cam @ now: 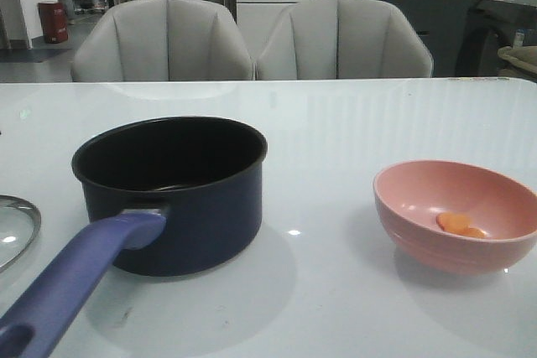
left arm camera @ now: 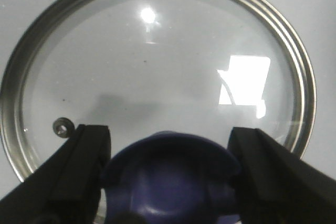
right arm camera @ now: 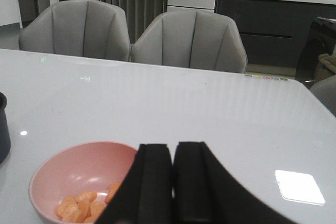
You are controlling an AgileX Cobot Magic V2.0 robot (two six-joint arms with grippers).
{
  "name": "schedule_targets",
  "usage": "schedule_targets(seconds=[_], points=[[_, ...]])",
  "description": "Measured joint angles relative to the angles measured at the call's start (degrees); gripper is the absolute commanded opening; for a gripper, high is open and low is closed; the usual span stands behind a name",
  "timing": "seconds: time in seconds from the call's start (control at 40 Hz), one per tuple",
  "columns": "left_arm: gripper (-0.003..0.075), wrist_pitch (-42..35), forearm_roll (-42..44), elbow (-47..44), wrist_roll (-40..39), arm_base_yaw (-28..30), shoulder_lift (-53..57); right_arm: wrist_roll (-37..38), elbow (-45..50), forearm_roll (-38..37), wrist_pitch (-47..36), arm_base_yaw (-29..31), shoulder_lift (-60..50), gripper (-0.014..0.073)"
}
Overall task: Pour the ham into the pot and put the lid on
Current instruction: 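Move the lid beside the pot and set it on the table with the left gripper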
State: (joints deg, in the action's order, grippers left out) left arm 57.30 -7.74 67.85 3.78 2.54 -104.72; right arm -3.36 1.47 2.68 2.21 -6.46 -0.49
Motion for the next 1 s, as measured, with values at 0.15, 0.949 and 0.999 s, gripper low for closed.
schedule_targets(seconds=[0.15,0.949,0.999], points=[[0.0459,-0.2,0.9,0.0,0.1,0.0,1.0,0.0,0.0,0.0,0.0,0.0,0.0,0.0149],[0.0477,-4.9,1.5,-5.5,0.4,0.0,6.2,0.0,0.0,0.0,0.0,0.0,0.0,0.0149],[0.0510,-5.0,1.5,-5.5,0.7,0.0,5.6,0.0,0.0,0.0,0.0,0.0,0.0,0.0149]])
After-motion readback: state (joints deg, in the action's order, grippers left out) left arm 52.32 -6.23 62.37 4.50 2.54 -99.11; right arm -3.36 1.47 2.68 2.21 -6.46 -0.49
